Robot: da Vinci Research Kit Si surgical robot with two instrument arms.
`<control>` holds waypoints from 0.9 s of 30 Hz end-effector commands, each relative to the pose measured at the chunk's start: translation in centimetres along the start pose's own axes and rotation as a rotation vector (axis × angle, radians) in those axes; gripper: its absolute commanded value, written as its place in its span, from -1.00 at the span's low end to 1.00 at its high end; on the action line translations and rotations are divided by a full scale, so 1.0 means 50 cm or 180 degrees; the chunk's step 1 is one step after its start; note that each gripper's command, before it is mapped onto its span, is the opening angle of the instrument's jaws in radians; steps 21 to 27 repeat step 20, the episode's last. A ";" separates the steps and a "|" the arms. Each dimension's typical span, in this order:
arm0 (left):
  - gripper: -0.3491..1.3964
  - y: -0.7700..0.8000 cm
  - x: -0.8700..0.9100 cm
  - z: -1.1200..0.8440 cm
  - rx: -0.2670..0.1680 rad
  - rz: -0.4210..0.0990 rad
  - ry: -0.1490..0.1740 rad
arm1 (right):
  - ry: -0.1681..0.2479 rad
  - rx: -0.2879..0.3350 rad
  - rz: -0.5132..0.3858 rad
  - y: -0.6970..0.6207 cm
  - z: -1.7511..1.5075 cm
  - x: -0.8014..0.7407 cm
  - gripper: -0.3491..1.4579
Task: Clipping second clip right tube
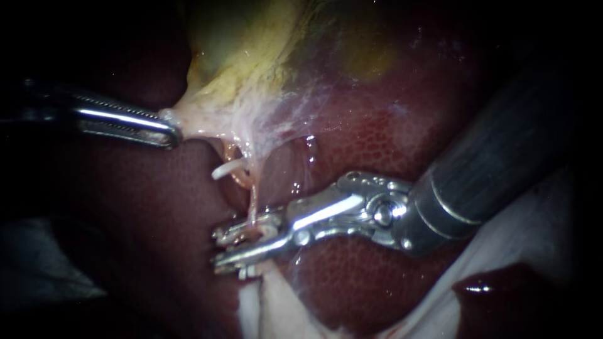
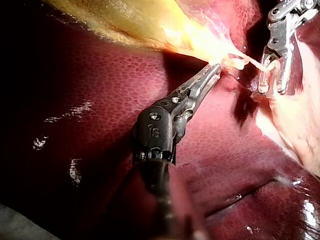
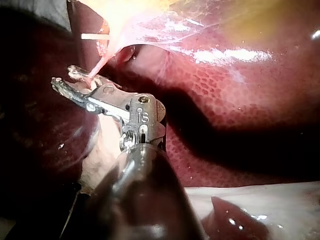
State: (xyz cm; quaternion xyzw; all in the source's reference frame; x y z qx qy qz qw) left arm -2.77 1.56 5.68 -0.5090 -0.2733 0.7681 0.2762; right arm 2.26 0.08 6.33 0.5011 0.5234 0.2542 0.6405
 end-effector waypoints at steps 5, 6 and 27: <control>-1.00 0.0000 0.0000 0.0000 0.0001 0.0000 0.0000 | 0.0007 0.0004 0.0150 -0.0007 0.0002 0.0004 -1.00; -1.00 0.0000 0.0000 0.0001 0.0001 0.0000 0.0000 | 0.0008 0.0005 0.0187 -0.0008 0.0002 0.0004 -1.00; -1.00 0.0000 0.0000 0.0001 0.0001 0.0000 0.0000 | 0.0013 0.0016 0.0278 -0.0008 0.0000 0.0002 -1.00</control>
